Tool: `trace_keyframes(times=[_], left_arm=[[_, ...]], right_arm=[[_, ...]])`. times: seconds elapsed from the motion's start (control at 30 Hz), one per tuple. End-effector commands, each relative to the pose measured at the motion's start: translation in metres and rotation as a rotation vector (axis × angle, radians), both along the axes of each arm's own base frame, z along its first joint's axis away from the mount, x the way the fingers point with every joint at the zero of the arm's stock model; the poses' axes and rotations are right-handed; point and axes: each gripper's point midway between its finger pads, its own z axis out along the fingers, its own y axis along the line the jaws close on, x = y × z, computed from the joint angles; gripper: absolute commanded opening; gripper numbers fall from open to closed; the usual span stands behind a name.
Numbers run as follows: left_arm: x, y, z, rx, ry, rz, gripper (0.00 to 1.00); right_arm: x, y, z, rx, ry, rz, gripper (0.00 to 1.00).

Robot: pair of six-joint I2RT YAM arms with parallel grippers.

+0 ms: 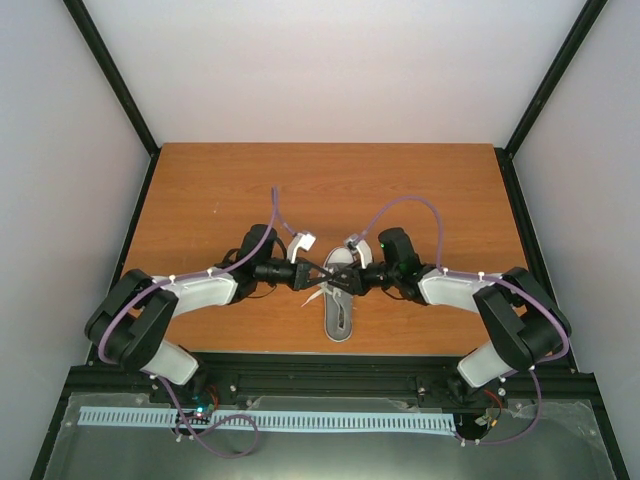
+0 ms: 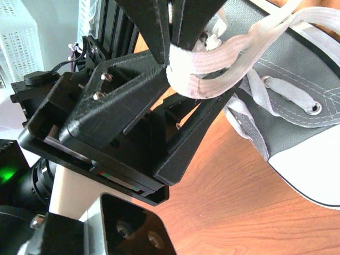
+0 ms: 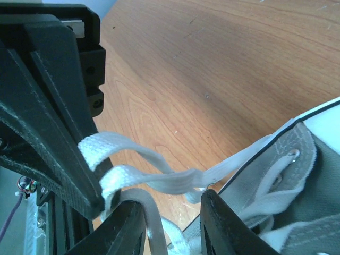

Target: Tie the shoes

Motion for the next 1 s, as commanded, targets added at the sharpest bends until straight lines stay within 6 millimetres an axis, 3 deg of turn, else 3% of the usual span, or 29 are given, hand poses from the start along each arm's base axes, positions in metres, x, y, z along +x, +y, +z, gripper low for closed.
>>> trace_keyframes(times=[0.0,0.37,0.67,0.97], left_arm=[[0.006,-0.007,0.013,-0.034,-0.010,-0.011,0.01],[0.012,-0.008,0.014,-0.038,0.003,0.022,0.01],[0.012,-0.007,0.012,-0.034,0.011,0.028,0.01],[0.014,-0.010,0.012,-0.043,0.021,0.024,0.01]], right_arm=[[-0.003,0.008,-0.002,-0.019,-0.053,0.021,0.30],[-0.004,0.018,-0.007,-0.038,-0.090,0.006,0.39],[0.007,0.018,-0.010,-0.080,-0.166,-0.084,0.38],[0.003,0.023,-0.007,-0.080,-0.210,-0.096,0.37]])
